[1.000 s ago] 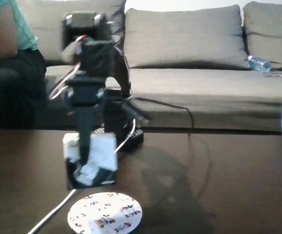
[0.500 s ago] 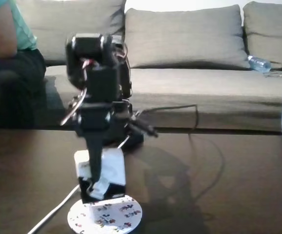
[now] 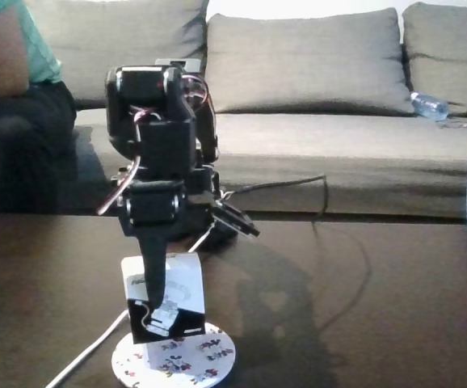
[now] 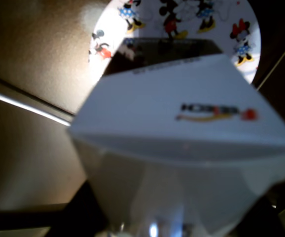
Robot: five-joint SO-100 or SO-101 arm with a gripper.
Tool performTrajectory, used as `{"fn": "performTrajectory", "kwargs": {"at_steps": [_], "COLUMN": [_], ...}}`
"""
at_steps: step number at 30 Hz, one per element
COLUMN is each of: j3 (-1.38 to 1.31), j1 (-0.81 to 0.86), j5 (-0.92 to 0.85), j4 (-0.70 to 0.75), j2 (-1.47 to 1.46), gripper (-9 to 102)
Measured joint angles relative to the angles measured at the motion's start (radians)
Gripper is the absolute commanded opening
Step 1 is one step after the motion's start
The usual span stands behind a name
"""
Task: Grasp a servo box and put it on the zirlivani.
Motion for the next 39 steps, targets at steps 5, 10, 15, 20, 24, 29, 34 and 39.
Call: {"fn": "performTrajectory", "kwargs": {"at_steps": [5,10,15,20,24,29,34,39], "j3": [0.002,0.021,0.043,0.044,0.048,0.048,0.048,0.021], "j1": [0.005,0.005,0.005,0.005,0.005,0.005,0.005,-0.011], "j5": [0.0,0.005,0.011,0.011,0.006,0.005,0.005,0.005], "j4": [-0.012,-0.021,-0.023,-0.026,-0.026,-0.025,-0.026,0.014], "j2": [0.0,0.0,0.0,0.0,0.0,0.0,0.002,0.003], "gripper": [15,15,16,24,26,27,27,27]}}
